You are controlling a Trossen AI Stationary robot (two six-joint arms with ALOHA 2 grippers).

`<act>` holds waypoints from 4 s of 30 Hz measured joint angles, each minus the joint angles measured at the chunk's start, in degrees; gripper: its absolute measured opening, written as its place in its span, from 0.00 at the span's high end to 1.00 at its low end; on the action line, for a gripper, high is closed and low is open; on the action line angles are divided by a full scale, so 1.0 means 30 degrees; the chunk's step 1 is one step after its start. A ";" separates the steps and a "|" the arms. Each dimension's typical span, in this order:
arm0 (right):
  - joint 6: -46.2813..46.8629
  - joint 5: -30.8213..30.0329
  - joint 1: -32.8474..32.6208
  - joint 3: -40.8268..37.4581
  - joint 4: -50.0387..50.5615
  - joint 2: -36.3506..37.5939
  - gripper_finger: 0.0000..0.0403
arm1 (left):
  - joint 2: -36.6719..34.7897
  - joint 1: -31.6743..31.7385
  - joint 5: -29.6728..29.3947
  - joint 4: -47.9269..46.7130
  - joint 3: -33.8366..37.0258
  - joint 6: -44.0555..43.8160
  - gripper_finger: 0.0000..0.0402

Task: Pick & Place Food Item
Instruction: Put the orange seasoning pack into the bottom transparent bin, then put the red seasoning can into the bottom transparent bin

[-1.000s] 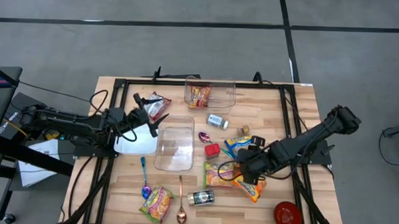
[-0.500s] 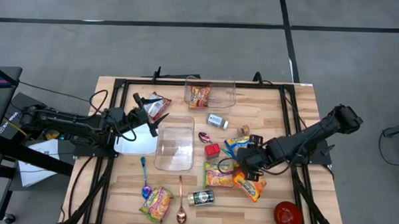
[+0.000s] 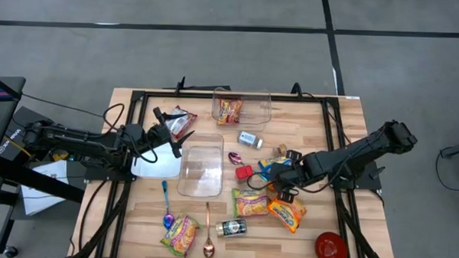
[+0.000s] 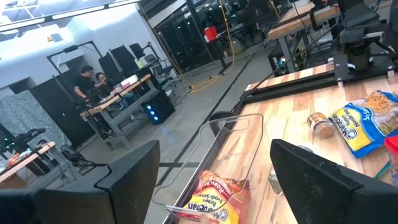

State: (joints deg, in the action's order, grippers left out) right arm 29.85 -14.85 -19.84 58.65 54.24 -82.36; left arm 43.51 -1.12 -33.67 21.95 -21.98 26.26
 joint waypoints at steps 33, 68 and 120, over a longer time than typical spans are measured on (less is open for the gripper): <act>-1.2265 0.1062 0.7120 1.1983 -0.3038 -0.5089 1.00 | 0.0000 0.0014 0.0015 0.0232 0.0000 0.0291 0.26; -1.4959 0.0987 0.7648 1.5363 -0.4082 -1.1451 1.00 | 0.0015 0.0007 0.0015 -0.0450 0.0000 0.0225 0.26; -1.6377 -0.0118 0.8414 1.5358 -0.4432 -1.2606 0.74 | 0.0015 0.0007 0.0015 -0.0472 0.0000 0.0218 0.26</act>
State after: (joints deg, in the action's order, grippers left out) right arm -19.28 -15.20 5.40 104.73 40.94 -120.18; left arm 43.55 -1.10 -33.63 20.53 -21.98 26.92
